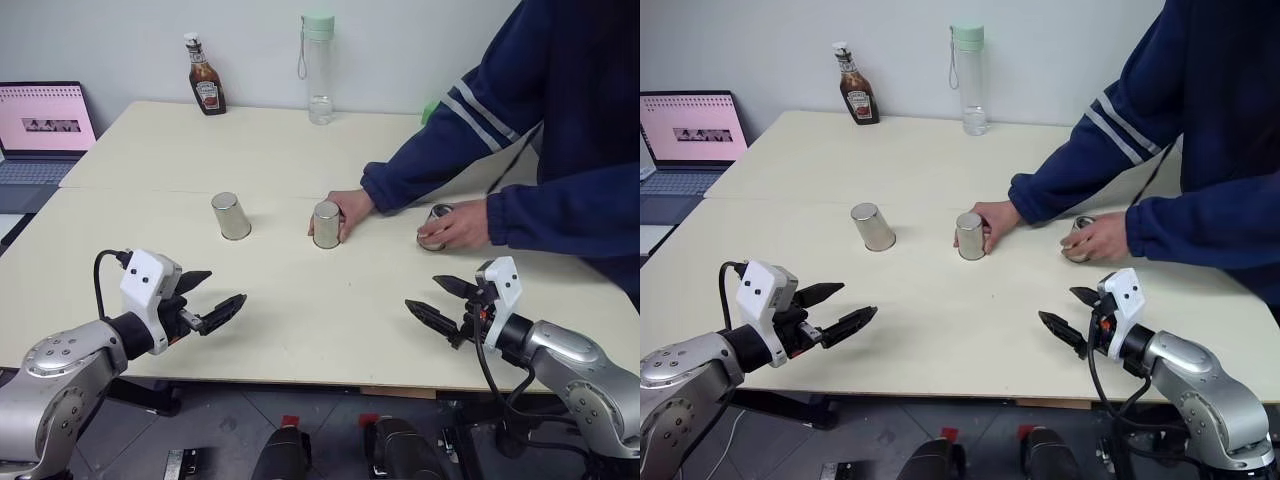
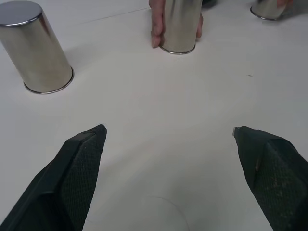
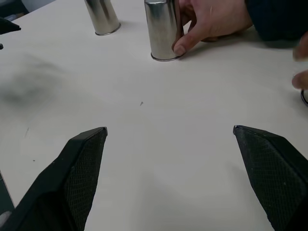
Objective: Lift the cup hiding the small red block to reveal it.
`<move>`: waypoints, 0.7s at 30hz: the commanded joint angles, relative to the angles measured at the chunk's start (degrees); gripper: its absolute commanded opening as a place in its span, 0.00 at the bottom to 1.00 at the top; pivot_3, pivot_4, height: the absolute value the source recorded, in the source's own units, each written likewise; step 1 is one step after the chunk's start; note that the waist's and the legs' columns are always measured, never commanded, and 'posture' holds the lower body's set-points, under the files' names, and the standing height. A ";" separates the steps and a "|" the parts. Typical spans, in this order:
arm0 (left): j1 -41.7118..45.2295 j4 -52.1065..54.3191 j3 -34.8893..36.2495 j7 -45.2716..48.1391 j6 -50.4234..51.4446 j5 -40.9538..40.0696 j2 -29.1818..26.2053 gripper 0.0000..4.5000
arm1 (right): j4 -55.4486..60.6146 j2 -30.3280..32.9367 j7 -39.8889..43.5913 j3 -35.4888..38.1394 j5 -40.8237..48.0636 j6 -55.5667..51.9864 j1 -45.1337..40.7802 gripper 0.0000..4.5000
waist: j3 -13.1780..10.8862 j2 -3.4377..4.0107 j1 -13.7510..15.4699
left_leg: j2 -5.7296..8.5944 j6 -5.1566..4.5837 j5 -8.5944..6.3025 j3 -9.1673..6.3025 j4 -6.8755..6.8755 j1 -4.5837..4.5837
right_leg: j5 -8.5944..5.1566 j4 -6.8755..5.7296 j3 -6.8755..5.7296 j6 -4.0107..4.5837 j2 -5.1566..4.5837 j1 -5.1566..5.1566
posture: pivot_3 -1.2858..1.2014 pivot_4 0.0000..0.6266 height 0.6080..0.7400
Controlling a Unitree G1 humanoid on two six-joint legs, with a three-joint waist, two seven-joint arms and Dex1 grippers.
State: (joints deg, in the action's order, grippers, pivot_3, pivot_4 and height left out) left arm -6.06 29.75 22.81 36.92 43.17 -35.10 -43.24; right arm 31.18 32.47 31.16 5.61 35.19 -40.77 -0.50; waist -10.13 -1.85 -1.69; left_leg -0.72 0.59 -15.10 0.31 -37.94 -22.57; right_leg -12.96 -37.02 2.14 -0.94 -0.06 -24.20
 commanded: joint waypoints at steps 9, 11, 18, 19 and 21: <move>1.28 0.24 -0.37 0.48 -1.86 0.60 -0.35 1.00 | 2.45 -0.29 -0.45 0.78 1.15 -0.40 -0.69 0.99 | 0.00 0.00 0.00 | 0.00 0.00 0.00 0.00 0.00 0.00 | 0.00 0.00 0.01 0.00 0.00 0.00 | 0.52 0.24 1.00; 1.47 0.06 -0.51 0.49 -2.02 0.71 -0.36 1.00 | 2.38 -0.40 -0.48 0.78 1.03 -0.30 -0.64 0.99 | 0.00 0.00 0.00 | 0.00 0.00 0.00 0.00 0.00 0.00 | 0.00 0.00 0.01 0.00 0.00 0.00 | 0.52 0.24 1.00; 2.11 -0.49 -1.24 0.58 -2.48 0.87 -0.44 1.00 | 2.59 -0.68 -0.51 0.99 0.62 0.19 0.30 0.99 | 0.00 0.00 0.00 | 0.00 0.00 0.00 0.00 0.00 0.00 | 0.01 0.00 0.00 -0.01 0.00 0.00 | 0.52 0.24 1.00; 2.23 -0.58 -1.34 0.61 -2.52 0.89 -0.46 1.00 | 2.55 -0.69 -0.47 1.03 0.50 0.32 0.47 0.99 | 0.00 0.00 0.00 | 0.00 0.00 0.00 0.00 0.00 0.00 | 0.01 -0.01 0.00 -0.01 0.00 0.01 | 0.52 0.24 1.00; 2.48 -0.81 -1.58 0.65 -2.58 0.98 -0.46 1.00 | 2.46 -0.79 -0.51 1.10 0.32 0.58 0.74 0.99 | 0.00 0.00 0.00 | 0.01 0.00 0.00 -0.01 0.00 0.00 | 0.00 -0.01 0.00 -0.01 0.00 0.01 | 0.52 0.24 1.00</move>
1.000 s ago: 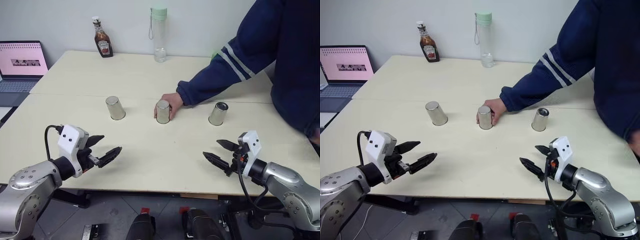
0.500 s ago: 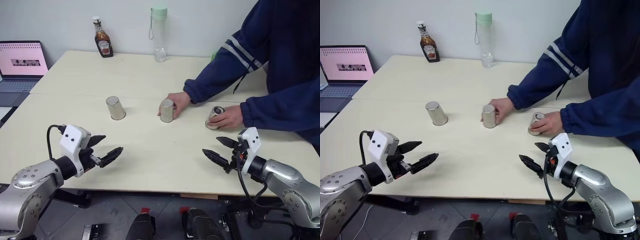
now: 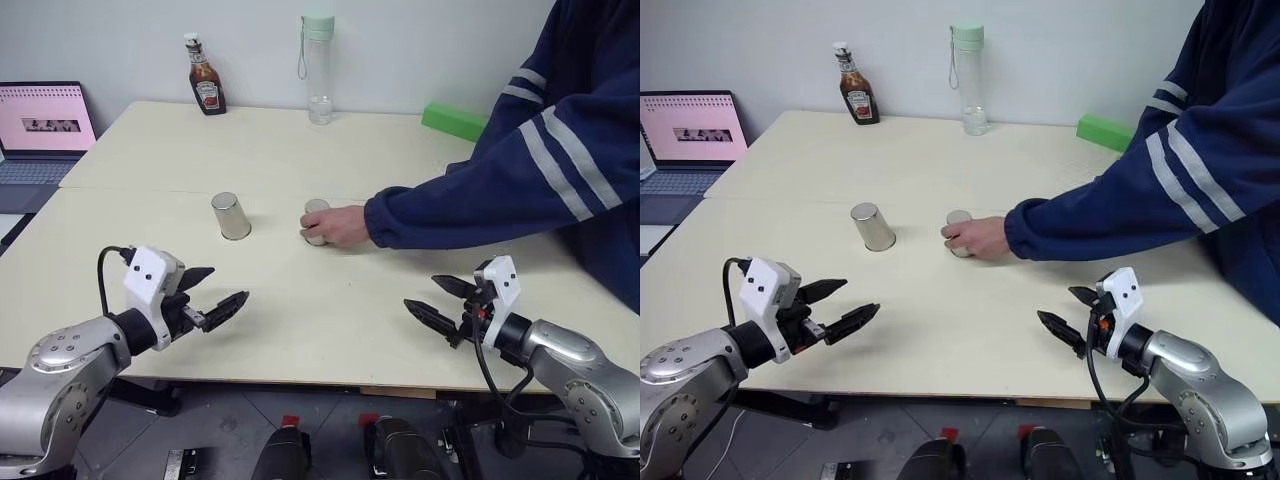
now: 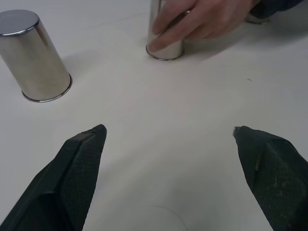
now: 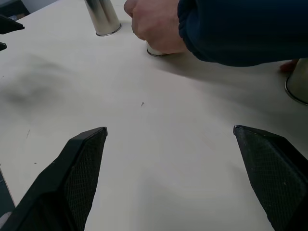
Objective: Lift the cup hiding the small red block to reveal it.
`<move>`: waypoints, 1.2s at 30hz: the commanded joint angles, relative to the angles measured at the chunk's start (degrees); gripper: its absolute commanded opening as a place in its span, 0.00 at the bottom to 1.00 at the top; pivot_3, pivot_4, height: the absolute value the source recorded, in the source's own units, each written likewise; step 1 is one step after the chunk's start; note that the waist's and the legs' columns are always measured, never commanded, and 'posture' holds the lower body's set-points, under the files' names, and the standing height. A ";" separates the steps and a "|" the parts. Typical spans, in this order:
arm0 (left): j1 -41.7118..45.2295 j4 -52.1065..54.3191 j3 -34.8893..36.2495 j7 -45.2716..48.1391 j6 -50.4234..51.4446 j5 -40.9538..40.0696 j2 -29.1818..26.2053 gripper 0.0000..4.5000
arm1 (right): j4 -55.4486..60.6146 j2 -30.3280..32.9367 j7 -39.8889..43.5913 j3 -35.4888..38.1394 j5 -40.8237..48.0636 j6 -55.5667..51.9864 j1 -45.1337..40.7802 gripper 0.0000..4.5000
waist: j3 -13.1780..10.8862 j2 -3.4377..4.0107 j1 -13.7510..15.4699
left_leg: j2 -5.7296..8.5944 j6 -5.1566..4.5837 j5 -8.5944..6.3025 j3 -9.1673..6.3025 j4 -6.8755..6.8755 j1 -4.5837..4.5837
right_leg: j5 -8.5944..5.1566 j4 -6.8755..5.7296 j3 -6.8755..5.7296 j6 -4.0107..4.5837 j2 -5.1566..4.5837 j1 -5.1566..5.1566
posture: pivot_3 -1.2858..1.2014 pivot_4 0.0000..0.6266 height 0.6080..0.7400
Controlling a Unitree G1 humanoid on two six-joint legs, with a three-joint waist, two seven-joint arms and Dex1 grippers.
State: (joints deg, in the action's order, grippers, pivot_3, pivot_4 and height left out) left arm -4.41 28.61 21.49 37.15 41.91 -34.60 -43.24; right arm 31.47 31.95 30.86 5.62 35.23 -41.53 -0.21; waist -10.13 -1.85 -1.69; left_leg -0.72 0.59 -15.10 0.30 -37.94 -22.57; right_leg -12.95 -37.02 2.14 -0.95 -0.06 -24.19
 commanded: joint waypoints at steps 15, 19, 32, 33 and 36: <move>0.70 0.66 -0.12 0.35 -1.03 0.15 -0.32 1.00 | 2.11 -0.22 -0.71 1.24 0.05 1.34 0.13 0.99 | 0.00 0.00 0.00 | 0.00 0.00 0.00 0.01 0.00 0.01 | 0.00 -0.01 0.01 0.00 0.00 0.00 | 0.52 0.24 1.00; 0.38 0.90 0.09 0.37 -1.07 0.06 -0.30 1.00 | 1.90 -0.14 -0.62 1.27 -0.01 1.51 0.15 0.99 | 0.00 0.00 0.00 | 0.00 0.00 0.00 0.01 0.00 0.01 | 0.00 -0.01 0.01 -0.01 0.00 0.00 | 0.52 0.24 1.00; 6.56 7.05 -6.64 -1.12 -0.43 -3.83 3.14 1.00 | -7.24 -2.72 -7.19 0.67 -10.31 8.81 -4.01 0.99 | 0.00 -0.01 0.11 | 0.01 0.00 0.00 0.01 -0.04 0.01 | 0.01 -0.01 0.01 -0.02 0.00 0.02 | 0.52 0.24 1.00; 8.24 7.29 -8.27 -1.18 -0.92 -3.56 3.79 1.00 | -9.55 -3.65 -7.79 0.17 -11.72 10.52 -5.52 0.99 | 0.00 -0.01 0.13 | 0.05 0.01 0.01 0.03 -0.11 0.01 | 0.04 -0.01 0.04 -0.07 0.00 0.05 | 0.52 0.24 1.00; 11.52 6.97 -12.25 -0.13 -2.73 -2.13 5.19 1.00 | -17.10 -6.26 -8.73 -1.22 -15.74 15.93 -9.95 0.99 | 0.03 -0.05 0.04 | 0.06 0.01 0.02 0.14 -0.13 0.08 | 0.09 -0.04 0.16 -0.13 0.03 0.10 | 0.52 0.24 1.00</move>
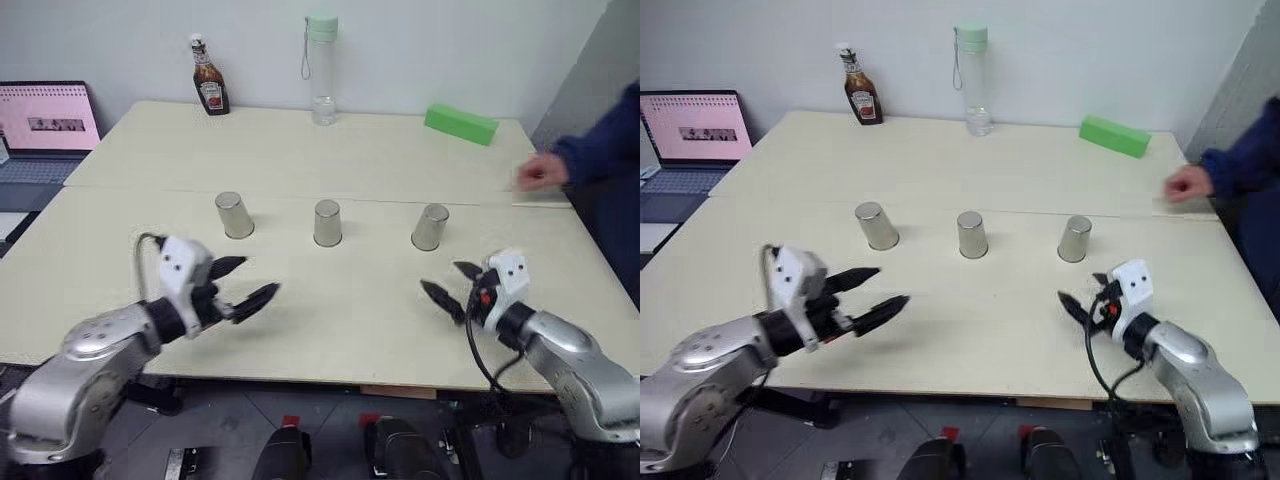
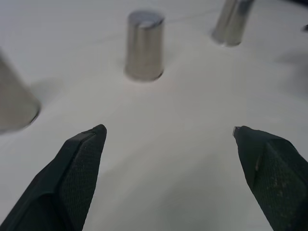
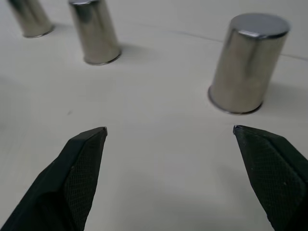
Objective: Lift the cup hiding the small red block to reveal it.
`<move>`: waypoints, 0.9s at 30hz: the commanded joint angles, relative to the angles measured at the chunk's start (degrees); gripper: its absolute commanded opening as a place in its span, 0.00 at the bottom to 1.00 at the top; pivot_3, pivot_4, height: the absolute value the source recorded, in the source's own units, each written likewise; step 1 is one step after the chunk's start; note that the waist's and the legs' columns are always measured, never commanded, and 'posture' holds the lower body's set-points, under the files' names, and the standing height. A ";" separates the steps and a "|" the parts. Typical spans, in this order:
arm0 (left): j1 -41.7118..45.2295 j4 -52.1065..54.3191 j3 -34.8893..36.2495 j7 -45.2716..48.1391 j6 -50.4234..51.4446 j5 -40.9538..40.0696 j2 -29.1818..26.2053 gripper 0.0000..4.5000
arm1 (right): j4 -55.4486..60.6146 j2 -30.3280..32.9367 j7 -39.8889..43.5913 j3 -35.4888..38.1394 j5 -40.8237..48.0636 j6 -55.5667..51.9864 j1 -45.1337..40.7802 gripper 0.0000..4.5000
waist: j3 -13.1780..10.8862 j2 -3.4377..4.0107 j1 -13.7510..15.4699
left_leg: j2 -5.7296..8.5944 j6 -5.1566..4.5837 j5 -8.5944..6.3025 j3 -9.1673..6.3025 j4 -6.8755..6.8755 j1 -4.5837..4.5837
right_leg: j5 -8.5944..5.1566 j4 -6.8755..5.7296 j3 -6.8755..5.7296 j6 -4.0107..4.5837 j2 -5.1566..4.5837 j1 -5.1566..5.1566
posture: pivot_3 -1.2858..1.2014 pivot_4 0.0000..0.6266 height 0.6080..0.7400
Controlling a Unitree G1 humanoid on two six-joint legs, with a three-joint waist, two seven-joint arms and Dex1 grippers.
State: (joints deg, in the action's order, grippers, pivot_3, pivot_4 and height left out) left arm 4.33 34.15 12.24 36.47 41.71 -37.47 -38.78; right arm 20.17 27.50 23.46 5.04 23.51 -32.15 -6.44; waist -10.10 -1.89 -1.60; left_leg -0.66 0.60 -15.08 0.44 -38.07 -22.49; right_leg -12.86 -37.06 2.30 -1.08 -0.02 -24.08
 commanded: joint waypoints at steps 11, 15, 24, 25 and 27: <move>8.71 -3.88 -14.52 3.18 -9.80 7.94 4.36 1.00 | -34.79 -8.78 -1.50 -2.35 -11.97 22.86 -21.57 0.99 | -0.01 0.05 -0.24 | -0.10 -0.02 -0.01 0.08 0.12 0.04 | 0.16 -0.07 0.14 -0.22 0.43 -0.08 | 0.52 0.24 1.00; 9.00 -4.60 -14.65 3.14 -10.35 8.58 5.00 1.00 | -43.77 -9.58 -2.65 -2.31 -14.51 27.45 -26.73 0.99 | -0.02 0.06 -0.26 | -0.09 -0.02 -0.01 0.11 0.10 0.02 | 0.17 -0.06 0.18 -0.22 0.42 -0.08 | 0.52 0.24 1.00; 7.49 -4.93 -14.35 2.28 -10.69 9.90 5.94 1.00 | -60.69 -11.22 -2.67 -0.41 -15.34 35.17 -34.50 0.99 | -0.02 0.06 -0.27 | -0.09 -0.02 -0.01 0.08 0.11 0.00 | 0.27 -0.06 0.17 -0.07 0.41 -0.08 | 0.52 0.24 1.00; 7.36 -4.86 -14.38 2.25 -10.73 10.02 6.01 1.00 | -61.84 -11.37 -2.45 -0.18 -15.32 36.25 -34.91 0.99 | -0.02 0.06 -0.28 | -0.09 -0.02 -0.01 0.07 0.11 0.00 | 0.27 -0.06 0.16 -0.07 0.41 -0.09 | 0.52 0.24 1.00; 7.14 -4.82 -14.22 2.16 -10.70 10.09 6.08 1.00 | -63.32 -11.65 -2.08 0.02 -15.23 37.78 -35.37 0.91 | -0.02 0.06 -0.29 | -0.09 -0.02 -0.01 0.08 0.11 0.00 | 0.27 -0.06 0.17 -0.07 0.40 -0.09 | 0.52 0.24 1.00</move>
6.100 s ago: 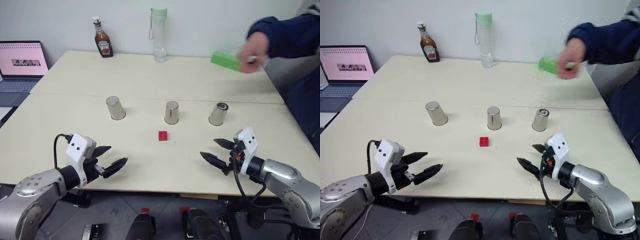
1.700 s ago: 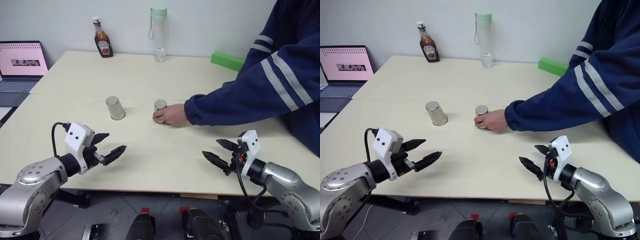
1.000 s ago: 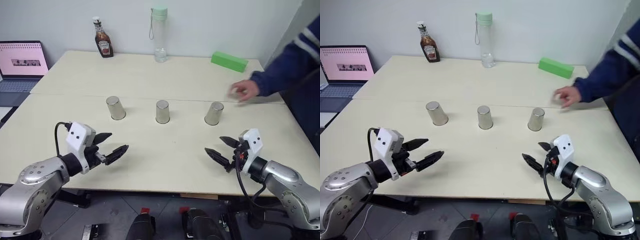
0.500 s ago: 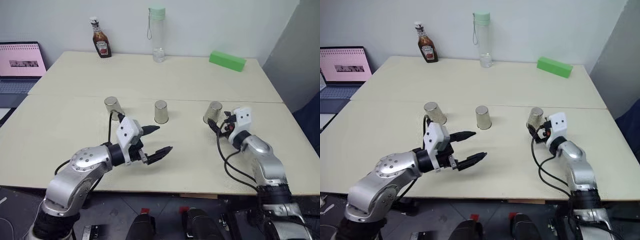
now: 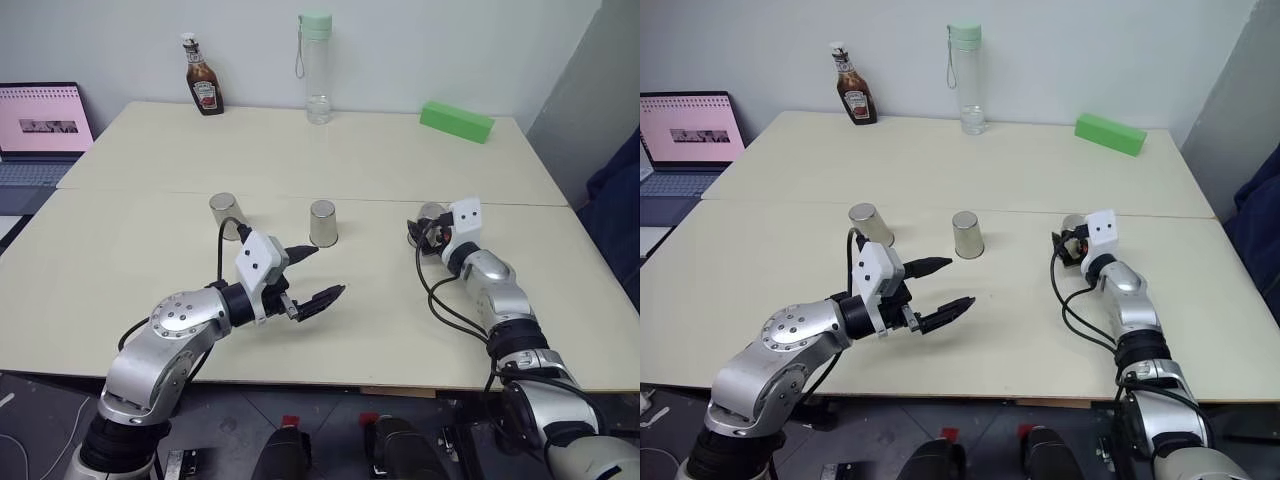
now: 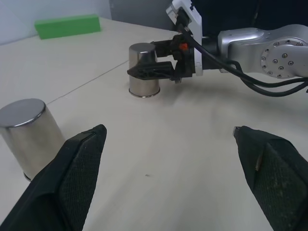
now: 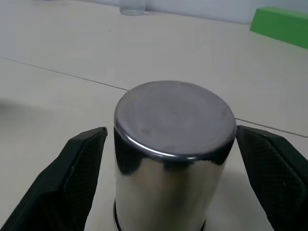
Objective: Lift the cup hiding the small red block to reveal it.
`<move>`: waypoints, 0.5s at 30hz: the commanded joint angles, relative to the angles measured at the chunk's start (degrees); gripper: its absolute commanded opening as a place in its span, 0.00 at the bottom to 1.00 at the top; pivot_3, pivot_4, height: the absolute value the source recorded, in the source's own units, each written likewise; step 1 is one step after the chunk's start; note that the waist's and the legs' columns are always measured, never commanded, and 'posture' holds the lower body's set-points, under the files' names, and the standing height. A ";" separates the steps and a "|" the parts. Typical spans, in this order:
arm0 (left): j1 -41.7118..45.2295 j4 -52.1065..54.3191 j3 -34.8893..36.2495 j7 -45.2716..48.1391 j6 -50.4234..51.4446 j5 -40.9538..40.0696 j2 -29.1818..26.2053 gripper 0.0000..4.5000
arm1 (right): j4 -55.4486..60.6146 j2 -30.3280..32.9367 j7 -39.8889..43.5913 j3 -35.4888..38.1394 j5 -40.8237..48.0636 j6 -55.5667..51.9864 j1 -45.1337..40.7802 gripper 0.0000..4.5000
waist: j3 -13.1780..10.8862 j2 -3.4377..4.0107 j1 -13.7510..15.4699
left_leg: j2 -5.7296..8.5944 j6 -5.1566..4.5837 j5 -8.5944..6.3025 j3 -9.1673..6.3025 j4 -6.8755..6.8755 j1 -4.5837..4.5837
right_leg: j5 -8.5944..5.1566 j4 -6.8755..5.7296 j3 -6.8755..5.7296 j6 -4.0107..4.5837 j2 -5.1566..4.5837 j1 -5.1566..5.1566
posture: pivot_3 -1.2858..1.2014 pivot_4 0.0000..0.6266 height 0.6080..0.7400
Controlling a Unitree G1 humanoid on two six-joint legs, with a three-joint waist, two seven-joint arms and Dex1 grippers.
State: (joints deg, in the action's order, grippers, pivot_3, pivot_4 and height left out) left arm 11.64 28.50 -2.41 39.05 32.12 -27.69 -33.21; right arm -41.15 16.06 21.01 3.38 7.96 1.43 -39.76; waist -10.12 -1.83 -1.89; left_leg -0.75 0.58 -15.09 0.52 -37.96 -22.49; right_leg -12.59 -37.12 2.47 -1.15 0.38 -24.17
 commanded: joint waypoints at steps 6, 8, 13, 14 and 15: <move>-1.12 0.68 0.85 -0.87 -1.58 1.17 0.52 1.00 | -3.39 -0.67 -0.22 2.39 0.49 7.06 -2.64 0.63 | 0.00 0.00 0.00 | 0.00 0.00 0.00 0.00 0.00 0.00 | 0.00 -0.01 0.01 0.00 0.00 0.00 | 0.52 0.24 1.00; -1.28 0.44 0.76 -0.86 -1.83 1.53 0.47 1.00 | -2.56 -0.54 -0.57 2.48 0.23 7.01 -2.53 0.60 | 0.00 0.01 0.00 | 0.00 0.00 0.00 0.00 0.00 0.00 | 0.00 -0.02 0.00 0.00 0.00 0.00 | 0.52 0.24 1.00; -1.65 0.86 1.62 -0.62 -1.33 1.29 0.10 1.00 | 16.46 -0.17 -3.26 3.45 2.00 -0.98 1.69 0.60 | -0.01 0.03 0.04 | 0.00 0.00 0.00 -0.04 0.00 -0.03 | 0.01 -0.03 -0.01 0.01 -0.02 -0.02 | 0.52 0.24 1.00; -1.81 0.97 1.80 -0.62 -1.24 1.19 0.05 1.00 | 21.24 -0.24 -3.60 3.72 2.86 -3.58 2.94 0.60 | -0.02 0.04 0.05 | 0.00 0.00 0.00 -0.06 0.00 -0.05 | 0.00 -0.03 -0.02 0.01 -0.03 -0.04 | 0.52 0.24 1.00; -1.94 1.00 1.80 -0.64 -1.21 1.21 0.09 1.00 | 25.98 -0.20 -4.25 4.14 3.59 -6.46 4.32 0.60 | -0.02 0.04 0.07 | 0.00 0.00 0.00 -0.08 0.01 -0.11 | 0.00 -0.03 -0.04 0.00 -0.08 -0.08 | 0.52 0.24 1.00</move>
State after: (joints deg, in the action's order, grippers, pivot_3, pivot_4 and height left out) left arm 9.69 28.38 -1.81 38.27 31.83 -26.25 -32.93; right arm -24.79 15.28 17.94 5.82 9.27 -1.19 -35.99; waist -10.14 -1.79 -1.81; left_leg -0.75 0.59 -15.09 0.43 -37.95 -22.60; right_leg -12.59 -37.15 2.42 -1.15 0.25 -24.25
